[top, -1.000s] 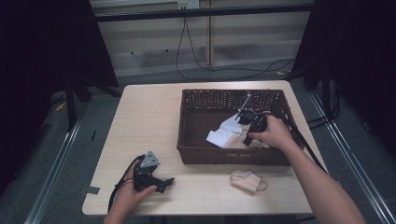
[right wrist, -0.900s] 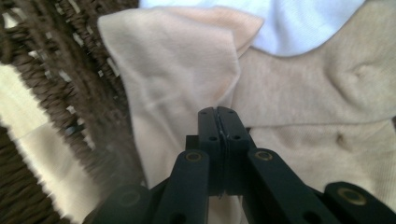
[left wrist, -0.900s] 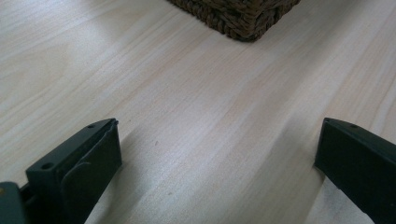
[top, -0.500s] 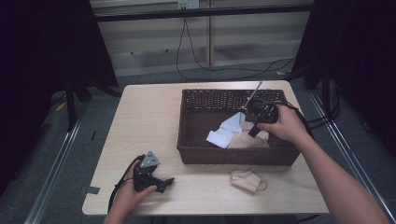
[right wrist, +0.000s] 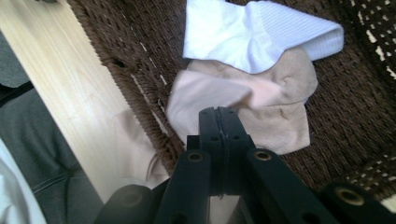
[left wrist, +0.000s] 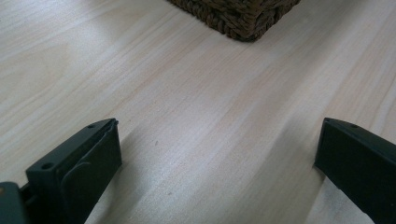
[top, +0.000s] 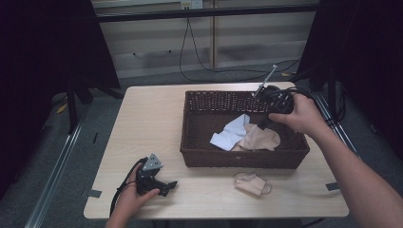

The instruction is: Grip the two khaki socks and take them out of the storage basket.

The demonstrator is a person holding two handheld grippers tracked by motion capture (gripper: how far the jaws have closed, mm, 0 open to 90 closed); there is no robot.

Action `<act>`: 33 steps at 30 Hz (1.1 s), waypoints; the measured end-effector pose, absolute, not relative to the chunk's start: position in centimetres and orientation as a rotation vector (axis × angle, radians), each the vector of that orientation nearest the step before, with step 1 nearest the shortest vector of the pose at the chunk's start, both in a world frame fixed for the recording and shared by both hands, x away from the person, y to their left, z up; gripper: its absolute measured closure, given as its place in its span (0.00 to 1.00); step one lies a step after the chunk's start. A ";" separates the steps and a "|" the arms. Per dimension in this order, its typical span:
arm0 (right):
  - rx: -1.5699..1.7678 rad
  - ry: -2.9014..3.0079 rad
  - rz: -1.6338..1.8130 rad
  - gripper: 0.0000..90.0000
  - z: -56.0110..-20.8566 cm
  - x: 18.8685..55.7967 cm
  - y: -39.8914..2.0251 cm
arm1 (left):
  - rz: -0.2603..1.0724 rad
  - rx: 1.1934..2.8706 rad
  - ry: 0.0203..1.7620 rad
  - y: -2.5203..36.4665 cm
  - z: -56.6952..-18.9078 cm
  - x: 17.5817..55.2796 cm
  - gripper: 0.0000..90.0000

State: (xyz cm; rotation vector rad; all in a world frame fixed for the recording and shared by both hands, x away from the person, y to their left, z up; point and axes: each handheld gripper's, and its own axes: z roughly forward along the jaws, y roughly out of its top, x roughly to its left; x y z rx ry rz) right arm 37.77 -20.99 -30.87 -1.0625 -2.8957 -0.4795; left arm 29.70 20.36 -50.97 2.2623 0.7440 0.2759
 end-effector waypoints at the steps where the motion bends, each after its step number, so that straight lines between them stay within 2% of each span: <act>1: -1.064 -2.901 -0.487 1.00 -30.4 37.8 -21.1 | 0.276 2.262 0.744 20.4 -51.0 29.7 0.00; 10: -1.072 -2.910 -0.510 1.00 -27.0 37.0 -21.5 | 0.274 2.265 0.744 20.4 -50.9 29.7 0.00; 33: -0.996 -2.940 -0.576 1.00 -21.2 34.9 -21.7 | 0.275 2.266 0.743 20.4 -50.9 29.7 0.00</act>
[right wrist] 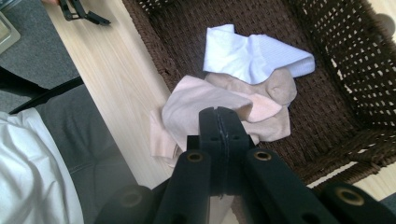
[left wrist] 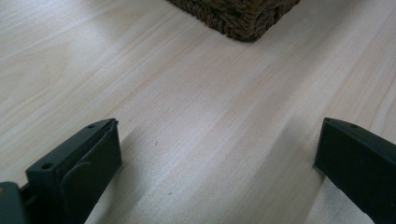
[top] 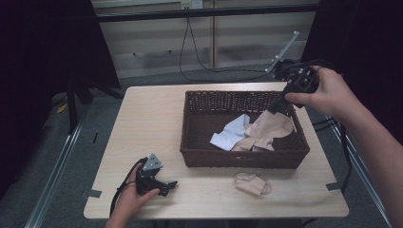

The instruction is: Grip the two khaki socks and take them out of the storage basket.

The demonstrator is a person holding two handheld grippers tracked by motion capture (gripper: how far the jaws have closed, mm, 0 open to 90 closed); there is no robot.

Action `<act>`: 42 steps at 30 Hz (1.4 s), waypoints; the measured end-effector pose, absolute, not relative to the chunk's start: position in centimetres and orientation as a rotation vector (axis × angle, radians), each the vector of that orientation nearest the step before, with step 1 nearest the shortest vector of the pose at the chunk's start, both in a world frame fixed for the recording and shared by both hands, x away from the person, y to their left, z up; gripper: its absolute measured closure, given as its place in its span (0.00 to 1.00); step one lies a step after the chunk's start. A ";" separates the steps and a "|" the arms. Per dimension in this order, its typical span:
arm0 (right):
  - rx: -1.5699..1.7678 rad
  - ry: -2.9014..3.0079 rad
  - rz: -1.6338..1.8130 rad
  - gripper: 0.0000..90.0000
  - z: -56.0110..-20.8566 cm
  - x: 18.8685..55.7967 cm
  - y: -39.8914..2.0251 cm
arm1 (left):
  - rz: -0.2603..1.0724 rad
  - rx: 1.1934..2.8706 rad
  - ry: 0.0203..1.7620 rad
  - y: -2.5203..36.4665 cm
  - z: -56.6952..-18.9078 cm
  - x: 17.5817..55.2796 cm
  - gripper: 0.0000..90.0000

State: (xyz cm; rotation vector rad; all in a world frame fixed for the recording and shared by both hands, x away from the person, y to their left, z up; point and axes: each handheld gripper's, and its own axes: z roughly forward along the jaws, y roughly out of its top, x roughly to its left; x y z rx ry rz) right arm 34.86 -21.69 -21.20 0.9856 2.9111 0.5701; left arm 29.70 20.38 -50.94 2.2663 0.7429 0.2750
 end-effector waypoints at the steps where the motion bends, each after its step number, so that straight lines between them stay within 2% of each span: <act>1: 0.987 2.909 0.576 1.00 -21.0 34.7 -21.7 | 0.275 2.266 0.743 20.4 -50.9 29.7 0.00; 18: 0.862 2.949 0.643 1.00 -17.8 31.5 -21.3 | 0.275 2.266 0.743 20.4 -50.9 29.7 0.00; 34: 0.742 3.053 0.640 1.00 -19.8 29.0 -20.5 | 0.274 2.266 0.743 20.4 -50.9 29.7 0.00; 42: 0.724 3.113 0.586 1.00 -23.6 29.2 -19.6 | 0.276 2.263 0.743 20.4 -51.0 29.7 0.00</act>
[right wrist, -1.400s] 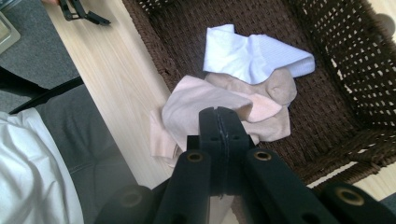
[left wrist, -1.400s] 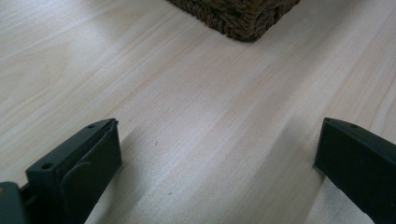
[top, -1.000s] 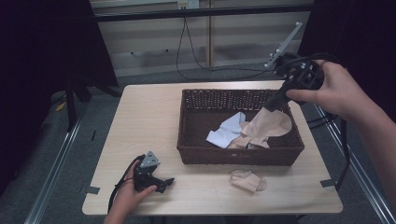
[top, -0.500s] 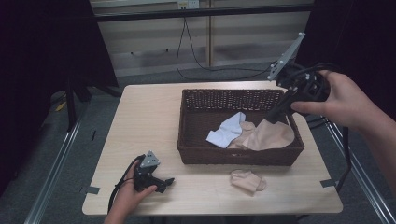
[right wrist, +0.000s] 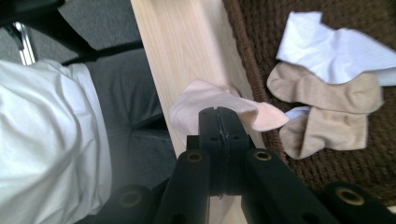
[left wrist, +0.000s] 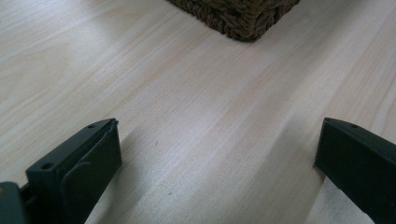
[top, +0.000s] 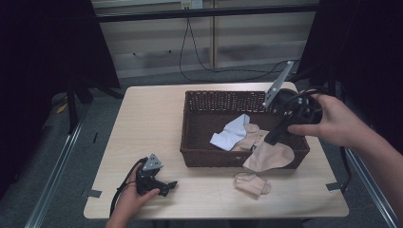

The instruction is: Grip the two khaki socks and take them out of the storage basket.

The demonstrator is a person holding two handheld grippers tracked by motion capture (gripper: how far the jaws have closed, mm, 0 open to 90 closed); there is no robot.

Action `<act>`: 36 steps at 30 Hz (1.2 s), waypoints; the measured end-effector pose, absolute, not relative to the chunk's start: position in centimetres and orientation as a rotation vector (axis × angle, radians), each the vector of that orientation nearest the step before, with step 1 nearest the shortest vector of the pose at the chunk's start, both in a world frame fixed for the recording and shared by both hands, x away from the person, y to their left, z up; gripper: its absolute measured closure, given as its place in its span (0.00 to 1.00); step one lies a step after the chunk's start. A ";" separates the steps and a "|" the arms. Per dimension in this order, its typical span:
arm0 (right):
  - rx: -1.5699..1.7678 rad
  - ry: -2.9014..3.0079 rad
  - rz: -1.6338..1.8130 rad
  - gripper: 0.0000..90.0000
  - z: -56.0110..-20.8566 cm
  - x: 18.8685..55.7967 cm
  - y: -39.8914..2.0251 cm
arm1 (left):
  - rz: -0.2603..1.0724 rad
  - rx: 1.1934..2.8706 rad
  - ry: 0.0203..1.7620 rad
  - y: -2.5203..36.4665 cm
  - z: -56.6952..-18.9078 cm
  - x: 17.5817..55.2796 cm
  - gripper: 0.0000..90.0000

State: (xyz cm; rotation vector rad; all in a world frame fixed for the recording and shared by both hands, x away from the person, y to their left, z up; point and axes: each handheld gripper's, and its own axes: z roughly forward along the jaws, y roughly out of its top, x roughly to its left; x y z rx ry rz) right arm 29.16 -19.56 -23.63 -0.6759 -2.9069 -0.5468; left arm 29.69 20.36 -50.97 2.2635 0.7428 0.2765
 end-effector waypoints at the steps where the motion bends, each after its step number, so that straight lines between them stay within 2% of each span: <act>1: -0.675 -2.909 -0.548 1.00 -24.1 29.2 -19.5 | 0.277 2.263 0.743 20.4 -51.0 29.7 0.00; 24: -0.660 -2.944 -0.347 0.99 -35.6 30.0 -16.9 | 0.273 2.273 0.738 20.4 -50.9 29.7 0.00; 29: -0.670 -2.954 -0.361 0.82 -36.2 29.8 -16.9 | 0.273 2.273 0.738 20.4 -50.9 29.7 0.00; 31: -0.666 -2.955 -0.380 0.70 -36.2 29.7 -17.1 | 0.273 2.273 0.738 20.4 -50.9 29.7 0.00; 34: -0.682 -2.946 -0.422 0.61 -36.0 29.4 -17.5 | 0.274 2.273 0.738 20.4 -50.9 29.7 0.00; 36: -0.691 -2.953 -0.438 0.52 -36.0 29.3 -17.9 | 0.273 2.273 0.738 20.4 -50.9 29.7 0.00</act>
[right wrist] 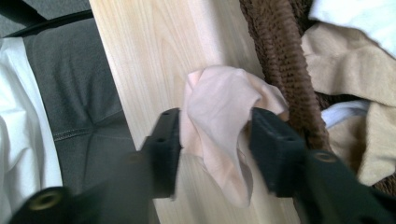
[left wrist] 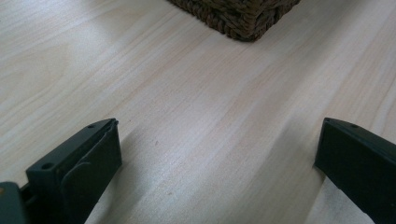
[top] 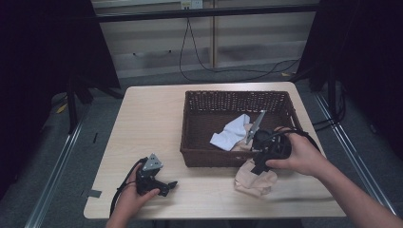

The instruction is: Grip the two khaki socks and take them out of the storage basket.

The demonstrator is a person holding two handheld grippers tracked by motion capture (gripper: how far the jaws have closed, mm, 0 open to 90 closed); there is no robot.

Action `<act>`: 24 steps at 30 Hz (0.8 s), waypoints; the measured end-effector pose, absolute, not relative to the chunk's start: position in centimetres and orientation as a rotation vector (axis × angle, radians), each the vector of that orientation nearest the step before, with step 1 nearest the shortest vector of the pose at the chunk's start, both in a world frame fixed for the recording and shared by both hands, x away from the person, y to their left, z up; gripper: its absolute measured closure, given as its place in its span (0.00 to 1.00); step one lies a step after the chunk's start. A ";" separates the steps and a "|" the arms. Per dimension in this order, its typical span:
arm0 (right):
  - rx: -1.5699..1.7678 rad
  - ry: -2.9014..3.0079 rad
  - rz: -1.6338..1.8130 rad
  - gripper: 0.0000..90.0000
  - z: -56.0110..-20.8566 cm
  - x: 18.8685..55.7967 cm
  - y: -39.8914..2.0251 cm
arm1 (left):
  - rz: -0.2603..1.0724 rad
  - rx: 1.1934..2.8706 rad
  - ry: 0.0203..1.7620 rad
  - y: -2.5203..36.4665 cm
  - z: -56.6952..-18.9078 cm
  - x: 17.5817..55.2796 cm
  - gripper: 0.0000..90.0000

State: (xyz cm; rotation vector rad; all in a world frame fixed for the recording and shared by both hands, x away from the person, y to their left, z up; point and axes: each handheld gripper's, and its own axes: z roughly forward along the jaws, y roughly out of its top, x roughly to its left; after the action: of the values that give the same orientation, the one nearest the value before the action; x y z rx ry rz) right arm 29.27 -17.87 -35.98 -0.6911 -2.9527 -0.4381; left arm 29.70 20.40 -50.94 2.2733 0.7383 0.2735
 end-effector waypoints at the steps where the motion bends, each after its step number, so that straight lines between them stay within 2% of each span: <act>1: -0.697 -2.961 -0.438 0.48 -36.0 29.2 -18.0 | 0.274 2.273 0.738 20.4 -50.9 29.7 0.00; 5: -0.708 -2.952 -0.462 0.38 -35.9 28.8 -18.8 | 0.273 2.274 0.738 20.4 -50.9 29.7 0.00; 16: -0.801 -2.946 -0.549 0.21 -36.0 27.6 -21.3 | 0.274 2.273 0.739 20.4 -50.9 29.7 0.00; 24: -0.826 -2.954 -0.593 0.17 -36.6 26.9 -23.0 | 0.274 2.273 0.739 20.4 -50.9 29.7 0.00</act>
State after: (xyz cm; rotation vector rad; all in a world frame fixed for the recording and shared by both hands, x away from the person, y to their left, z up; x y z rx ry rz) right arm 26.88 -22.97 -36.63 -0.8258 -2.9544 -0.5927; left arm 29.70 20.40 -50.94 2.2730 0.7388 0.2739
